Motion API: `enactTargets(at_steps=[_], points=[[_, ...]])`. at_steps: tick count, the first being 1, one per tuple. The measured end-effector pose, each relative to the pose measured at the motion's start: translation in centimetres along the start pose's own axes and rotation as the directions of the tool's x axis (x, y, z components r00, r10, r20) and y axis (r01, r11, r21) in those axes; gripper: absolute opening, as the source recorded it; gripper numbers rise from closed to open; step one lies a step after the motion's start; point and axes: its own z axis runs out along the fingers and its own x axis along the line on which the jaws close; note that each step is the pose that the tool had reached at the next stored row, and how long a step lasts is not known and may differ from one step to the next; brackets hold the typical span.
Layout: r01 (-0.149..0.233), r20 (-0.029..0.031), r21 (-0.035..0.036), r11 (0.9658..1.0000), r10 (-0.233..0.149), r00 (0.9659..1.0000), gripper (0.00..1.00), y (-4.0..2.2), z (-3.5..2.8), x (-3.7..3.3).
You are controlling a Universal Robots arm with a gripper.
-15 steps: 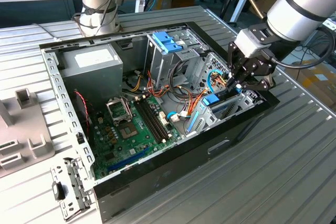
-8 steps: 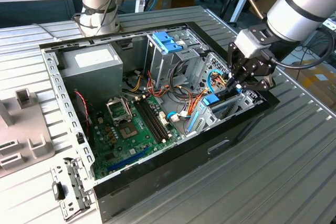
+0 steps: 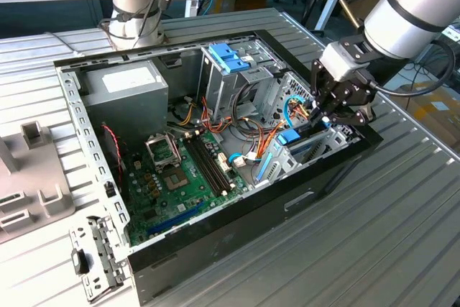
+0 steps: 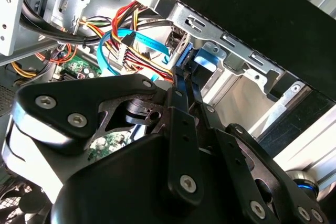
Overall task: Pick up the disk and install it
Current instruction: 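Insert the first disk wire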
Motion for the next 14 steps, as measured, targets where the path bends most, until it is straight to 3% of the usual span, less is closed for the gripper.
enactTargets(at_steps=[8, 12, 14], points=[[0.000, -0.0001, 0.0000, 1.0000, 0.000, 1.0000, 0.18, 0.00, 0.07, 0.01], [0.000, -0.0002, 0.0000, 1.0000, 0.000, 1.0000, 0.37, 0.00, 0.08, 0.02], [0.000, -0.0002, 0.0000, 1.0000, 0.000, 1.0000, 0.37, 0.00, 0.09, 0.02]])
